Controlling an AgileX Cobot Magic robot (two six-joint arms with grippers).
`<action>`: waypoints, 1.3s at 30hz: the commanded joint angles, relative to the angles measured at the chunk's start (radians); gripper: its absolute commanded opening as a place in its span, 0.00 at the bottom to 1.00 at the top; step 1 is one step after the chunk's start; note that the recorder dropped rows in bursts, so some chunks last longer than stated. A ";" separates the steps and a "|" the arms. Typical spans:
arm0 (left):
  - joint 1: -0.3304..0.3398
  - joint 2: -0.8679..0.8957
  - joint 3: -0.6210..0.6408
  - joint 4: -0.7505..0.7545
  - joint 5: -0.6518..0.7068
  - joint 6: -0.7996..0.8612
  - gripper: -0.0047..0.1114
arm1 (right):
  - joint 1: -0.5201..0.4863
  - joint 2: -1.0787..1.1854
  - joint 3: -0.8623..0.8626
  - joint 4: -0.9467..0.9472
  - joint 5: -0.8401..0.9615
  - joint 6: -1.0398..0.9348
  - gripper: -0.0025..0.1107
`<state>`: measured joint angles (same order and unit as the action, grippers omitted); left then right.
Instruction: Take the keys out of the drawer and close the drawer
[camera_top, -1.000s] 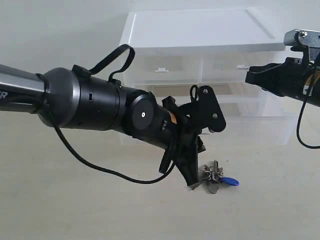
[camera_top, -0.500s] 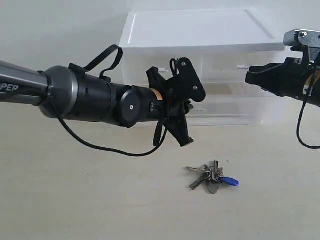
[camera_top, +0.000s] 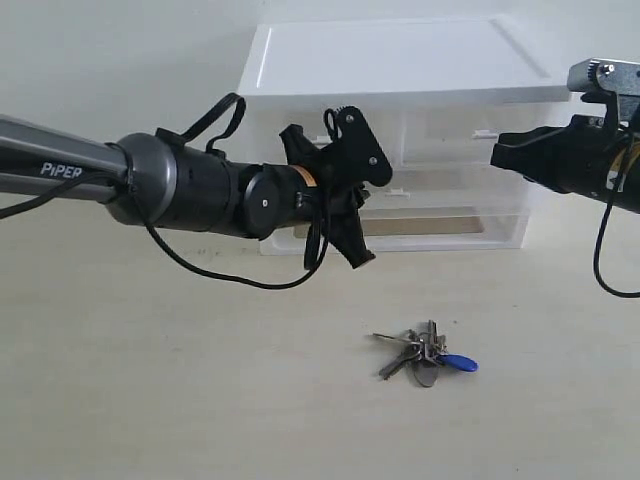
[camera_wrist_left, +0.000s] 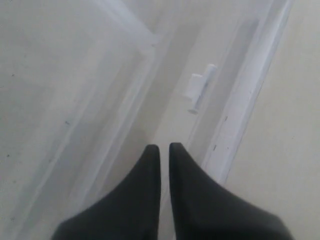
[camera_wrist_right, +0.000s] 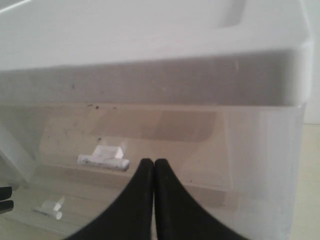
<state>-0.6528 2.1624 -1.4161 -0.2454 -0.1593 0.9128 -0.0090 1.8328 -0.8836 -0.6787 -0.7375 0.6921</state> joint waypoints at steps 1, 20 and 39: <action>0.015 -0.004 -0.016 -0.035 -0.026 0.000 0.08 | -0.006 0.007 -0.023 0.064 0.015 -0.003 0.02; -0.124 -0.219 0.129 -0.035 0.398 -0.047 0.08 | -0.006 0.007 -0.023 0.064 0.015 -0.006 0.02; -0.265 -0.015 0.065 -0.118 0.552 -0.045 0.08 | -0.006 0.007 -0.023 0.064 0.016 -0.011 0.02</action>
<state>-0.9125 2.1277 -1.3175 -0.3442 0.3963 0.8761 -0.0090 1.8328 -0.8836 -0.6787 -0.7375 0.6903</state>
